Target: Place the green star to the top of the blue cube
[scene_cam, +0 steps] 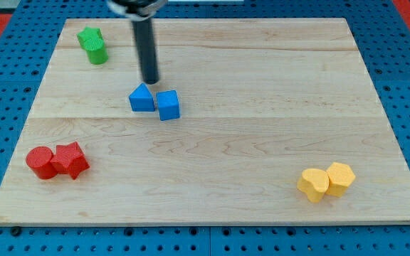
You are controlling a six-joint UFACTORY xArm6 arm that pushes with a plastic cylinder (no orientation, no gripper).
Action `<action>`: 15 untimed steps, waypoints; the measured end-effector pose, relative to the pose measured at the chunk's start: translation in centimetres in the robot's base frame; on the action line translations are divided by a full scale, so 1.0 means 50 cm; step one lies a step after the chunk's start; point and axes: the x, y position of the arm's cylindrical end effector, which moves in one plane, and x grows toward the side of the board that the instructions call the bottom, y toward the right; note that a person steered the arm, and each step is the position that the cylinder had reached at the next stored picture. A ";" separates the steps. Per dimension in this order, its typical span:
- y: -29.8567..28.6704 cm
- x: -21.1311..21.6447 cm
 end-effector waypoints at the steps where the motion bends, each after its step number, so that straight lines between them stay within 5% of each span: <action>1: -0.205 0.015; 2: -0.346 -0.037; 3: -0.361 -0.043; 5: -0.326 -0.271; 6: -0.218 -0.279; 7: -0.094 -0.219; 9: -0.050 -0.090; 11: -0.158 -0.102; 15: -0.006 -0.034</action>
